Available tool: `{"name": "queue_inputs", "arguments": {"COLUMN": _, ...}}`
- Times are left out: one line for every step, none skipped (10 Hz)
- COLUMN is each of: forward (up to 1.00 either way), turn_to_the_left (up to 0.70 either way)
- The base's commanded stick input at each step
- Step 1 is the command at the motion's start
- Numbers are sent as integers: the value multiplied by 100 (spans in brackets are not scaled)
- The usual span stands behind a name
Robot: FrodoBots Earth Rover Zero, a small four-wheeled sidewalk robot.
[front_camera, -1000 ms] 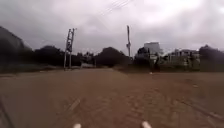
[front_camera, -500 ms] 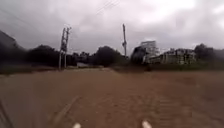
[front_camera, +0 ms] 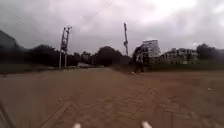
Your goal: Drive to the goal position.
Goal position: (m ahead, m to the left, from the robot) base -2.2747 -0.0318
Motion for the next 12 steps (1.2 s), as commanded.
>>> {"name": "queue_inputs", "arguments": {"forward": 70, "turn_to_the_left": 0}}
{"name": "queue_inputs", "arguments": {"forward": 70, "turn_to_the_left": 0}}
{"name": "queue_inputs", "arguments": {"forward": 70, "turn_to_the_left": 0}}
{"name": "queue_inputs", "arguments": {"forward": 70, "turn_to_the_left": 0}}
{"name": "queue_inputs", "arguments": {"forward": 70, "turn_to_the_left": 0}}
{"name": "queue_inputs", "arguments": {"forward": 70, "turn_to_the_left": 0}}
{"name": "queue_inputs", "arguments": {"forward": 70, "turn_to_the_left": 3}}
{"name": "queue_inputs", "arguments": {"forward": 70, "turn_to_the_left": 1}}
{"name": "queue_inputs", "arguments": {"forward": 70, "turn_to_the_left": 0}}
{"name": "queue_inputs", "arguments": {"forward": 70, "turn_to_the_left": 0}}
{"name": "queue_inputs", "arguments": {"forward": 70, "turn_to_the_left": 7}}
{"name": "queue_inputs", "arguments": {"forward": 70, "turn_to_the_left": 4}}
